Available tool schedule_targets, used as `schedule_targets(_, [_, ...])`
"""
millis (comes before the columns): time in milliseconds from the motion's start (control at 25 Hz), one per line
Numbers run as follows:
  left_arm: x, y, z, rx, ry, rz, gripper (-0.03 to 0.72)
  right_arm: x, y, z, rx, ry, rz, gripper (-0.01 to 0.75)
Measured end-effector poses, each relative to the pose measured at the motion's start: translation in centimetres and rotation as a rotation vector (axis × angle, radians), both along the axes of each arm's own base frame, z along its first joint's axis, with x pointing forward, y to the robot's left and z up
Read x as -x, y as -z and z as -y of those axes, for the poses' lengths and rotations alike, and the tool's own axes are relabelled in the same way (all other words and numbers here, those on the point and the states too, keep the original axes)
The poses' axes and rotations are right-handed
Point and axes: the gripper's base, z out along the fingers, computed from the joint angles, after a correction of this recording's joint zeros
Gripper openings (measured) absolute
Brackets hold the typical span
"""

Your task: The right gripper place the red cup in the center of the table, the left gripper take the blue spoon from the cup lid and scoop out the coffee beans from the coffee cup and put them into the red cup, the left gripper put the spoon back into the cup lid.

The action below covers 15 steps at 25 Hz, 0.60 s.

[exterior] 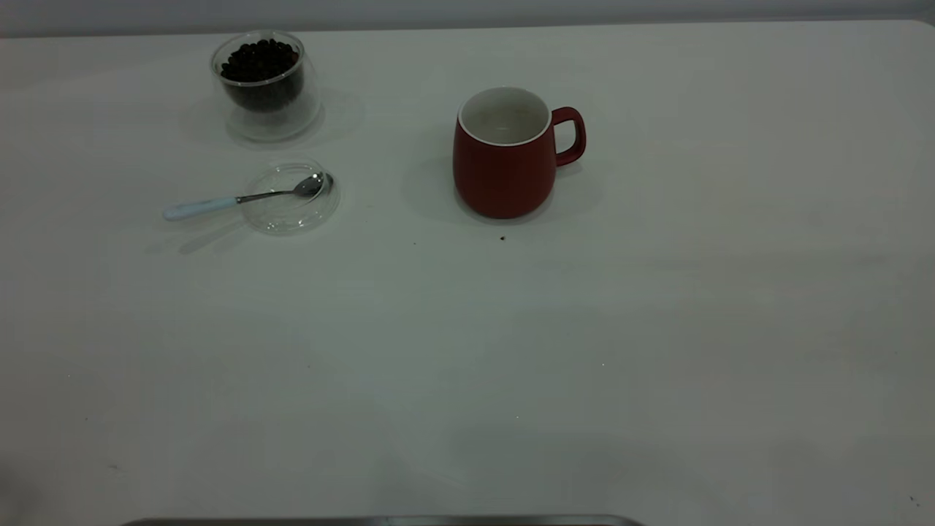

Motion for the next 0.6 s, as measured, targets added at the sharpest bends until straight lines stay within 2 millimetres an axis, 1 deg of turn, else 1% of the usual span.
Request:
schedule_targets(40, [1.4, 0.1, 0.0, -0.011, -0.01, 0.034, 0.595, 0.0, 0.0, 0.0, 0.0, 0.0, 0.0, 0.59])
schedule_targets(120, [3.2, 1.3, 0.0, -0.031, -0.029, 0.055, 0.595, 0.0, 0.0, 0.0, 0.0, 0.0, 0.0, 0.59])
schedule_targets(240, [4.9, 3.7, -0.3, -0.069, -0.057, 0.038, 0.595, 0.0, 0.0, 0.0, 0.0, 0.0, 0.0, 0.59])
schedule_targets(320, [5.3, 5.4, -0.5, -0.088, -0.073, 0.006, 0.595, 0.0, 0.0, 0.0, 0.0, 0.0, 0.0, 0.59])
schedule_targets(440, [5.4, 7.9, -0.6, -0.093, -0.075, -0.074, 0.595, 0.0, 0.0, 0.0, 0.0, 0.0, 0.0, 0.59])
schedule_targets(600, [5.5, 10.0, -0.5, -0.075, -0.086, -0.137, 0.595, 0.0, 0.0, 0.0, 0.0, 0.0, 0.0, 0.59])
